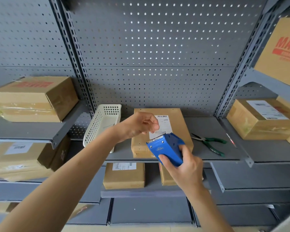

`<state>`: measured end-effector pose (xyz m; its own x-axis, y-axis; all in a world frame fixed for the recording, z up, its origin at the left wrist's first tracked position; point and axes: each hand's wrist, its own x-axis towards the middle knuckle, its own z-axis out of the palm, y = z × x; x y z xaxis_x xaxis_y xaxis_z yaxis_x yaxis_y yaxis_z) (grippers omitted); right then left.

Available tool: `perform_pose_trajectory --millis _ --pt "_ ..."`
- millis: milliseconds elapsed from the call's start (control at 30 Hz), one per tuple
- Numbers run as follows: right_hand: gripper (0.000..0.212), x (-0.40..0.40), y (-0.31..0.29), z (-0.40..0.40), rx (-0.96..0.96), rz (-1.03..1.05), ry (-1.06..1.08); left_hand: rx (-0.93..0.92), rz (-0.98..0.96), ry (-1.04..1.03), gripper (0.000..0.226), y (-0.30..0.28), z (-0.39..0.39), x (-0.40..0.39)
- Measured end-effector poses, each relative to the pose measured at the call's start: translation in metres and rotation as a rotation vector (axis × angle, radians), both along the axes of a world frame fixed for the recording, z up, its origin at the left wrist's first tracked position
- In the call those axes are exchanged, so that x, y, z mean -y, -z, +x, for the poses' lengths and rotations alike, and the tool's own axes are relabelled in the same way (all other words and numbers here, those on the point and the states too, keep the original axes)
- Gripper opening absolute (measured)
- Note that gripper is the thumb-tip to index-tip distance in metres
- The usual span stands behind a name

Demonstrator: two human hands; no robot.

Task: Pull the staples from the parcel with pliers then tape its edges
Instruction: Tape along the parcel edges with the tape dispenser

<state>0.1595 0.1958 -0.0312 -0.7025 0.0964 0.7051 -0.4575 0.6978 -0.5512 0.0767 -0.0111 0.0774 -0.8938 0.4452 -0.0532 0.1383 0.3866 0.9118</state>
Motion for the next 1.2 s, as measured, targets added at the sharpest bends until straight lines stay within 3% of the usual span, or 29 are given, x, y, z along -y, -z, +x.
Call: perform_pose_trajectory --millis 200,400,733,900,1100,1200 --pt "0.069 0.002 0.004 0.005 0.028 -0.029 -0.039 -0.089 0.001 -0.102 0.008 0.01 0.008 0.003" --pt "0.055 0.009 0.011 0.013 0.097 -0.006 -0.034 -0.171 -0.08 -0.115 0.009 0.022 0.013 0.009" --pt "0.071 0.033 0.016 0.021 0.136 -0.017 0.057 -0.258 -0.191 -0.141 0.008 0.035 0.001 0.021" --pt "0.061 0.052 0.022 0.027 0.203 -0.021 0.142 -0.271 -0.264 -0.114 0.007 0.039 -0.002 0.029" --pt "0.059 0.068 0.023 0.04 0.278 -0.051 0.203 -0.268 -0.306 -0.075 0.012 0.046 -0.008 0.034" --pt "0.061 0.07 0.03 0.047 0.383 -0.086 0.233 -0.292 -0.314 -0.144 0.026 0.045 -0.019 0.046"
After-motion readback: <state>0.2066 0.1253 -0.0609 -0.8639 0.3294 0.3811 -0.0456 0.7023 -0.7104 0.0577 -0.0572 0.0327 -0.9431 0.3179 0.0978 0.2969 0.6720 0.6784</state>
